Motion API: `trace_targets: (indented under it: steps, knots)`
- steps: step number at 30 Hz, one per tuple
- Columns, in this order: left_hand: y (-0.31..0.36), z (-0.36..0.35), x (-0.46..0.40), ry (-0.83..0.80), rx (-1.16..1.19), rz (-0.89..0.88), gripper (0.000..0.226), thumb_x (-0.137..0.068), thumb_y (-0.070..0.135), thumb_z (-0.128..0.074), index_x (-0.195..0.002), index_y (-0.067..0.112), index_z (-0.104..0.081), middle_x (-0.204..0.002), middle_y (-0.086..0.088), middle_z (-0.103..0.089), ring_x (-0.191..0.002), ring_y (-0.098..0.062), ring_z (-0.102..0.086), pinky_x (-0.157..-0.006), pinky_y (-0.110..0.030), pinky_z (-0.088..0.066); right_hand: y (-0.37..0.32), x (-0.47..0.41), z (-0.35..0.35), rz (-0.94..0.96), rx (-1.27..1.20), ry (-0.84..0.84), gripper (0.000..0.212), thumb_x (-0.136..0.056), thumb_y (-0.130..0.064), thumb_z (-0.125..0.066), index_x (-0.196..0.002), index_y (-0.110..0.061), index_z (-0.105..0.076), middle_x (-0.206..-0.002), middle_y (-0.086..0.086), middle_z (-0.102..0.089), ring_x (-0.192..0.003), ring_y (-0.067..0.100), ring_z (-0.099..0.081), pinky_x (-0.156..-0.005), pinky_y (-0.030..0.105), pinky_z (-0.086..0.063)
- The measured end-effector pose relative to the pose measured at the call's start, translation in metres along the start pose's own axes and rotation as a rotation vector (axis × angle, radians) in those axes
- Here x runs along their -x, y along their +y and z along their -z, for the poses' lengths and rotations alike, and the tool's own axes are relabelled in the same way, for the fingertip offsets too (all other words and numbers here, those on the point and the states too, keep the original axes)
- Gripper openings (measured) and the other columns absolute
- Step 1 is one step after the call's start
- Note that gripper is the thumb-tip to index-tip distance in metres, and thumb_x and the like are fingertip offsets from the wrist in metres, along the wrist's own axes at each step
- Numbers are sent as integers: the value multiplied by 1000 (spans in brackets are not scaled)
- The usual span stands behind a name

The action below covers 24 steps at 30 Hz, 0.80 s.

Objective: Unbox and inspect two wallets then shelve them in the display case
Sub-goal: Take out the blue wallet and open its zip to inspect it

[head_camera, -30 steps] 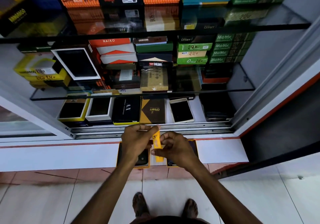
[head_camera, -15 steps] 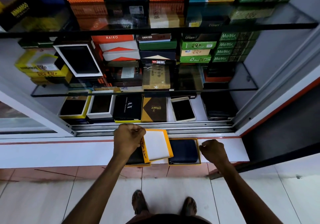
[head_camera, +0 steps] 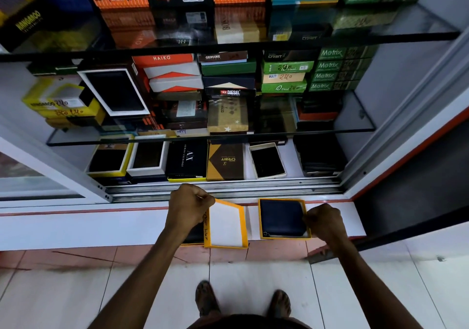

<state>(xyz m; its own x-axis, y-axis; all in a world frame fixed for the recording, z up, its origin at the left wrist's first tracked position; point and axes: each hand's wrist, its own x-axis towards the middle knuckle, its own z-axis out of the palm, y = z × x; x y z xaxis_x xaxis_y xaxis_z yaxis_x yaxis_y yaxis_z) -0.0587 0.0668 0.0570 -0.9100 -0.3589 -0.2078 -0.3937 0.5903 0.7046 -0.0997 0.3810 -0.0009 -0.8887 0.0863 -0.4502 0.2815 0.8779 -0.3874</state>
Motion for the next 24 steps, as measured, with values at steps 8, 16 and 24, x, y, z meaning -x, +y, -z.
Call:
trace_targets:
  steps: [8, 16, 24]
  knots:
    - [11, -62, -7, -149, 122, 95, 9, -83, 11, -71, -87, 4, -75, -73, -12, -72, -48, -18, -68, -45, -29, -59, 3, 3, 17, 44, -93, -1, 35, -82, -16, -66, -49, -9, -59, -56, 9, -61, -62, 23, -62, -57, 28, -43]
    - [8, -114, -16, -71, 235, 152, 7, -76, 12, -74, -71, 17, -75, -79, -13, -78, -74, -28, -74, -72, -51, -62, -8, 4, 2, 43, -119, -14, 27, -84, -18, -66, -63, -2, -72, -70, 17, -72, -73, 28, -71, -71, 33, -55]
    - [18, -112, -1, -165, 298, 212, 24, -87, 2, -57, -84, 26, -58, -98, -11, -66, -96, -32, -66, -84, -49, -59, -5, 3, -14, 21, -311, 40, 8, -81, -14, -74, -80, -6, -76, -78, 11, -77, -66, 22, -76, -64, 25, -60]
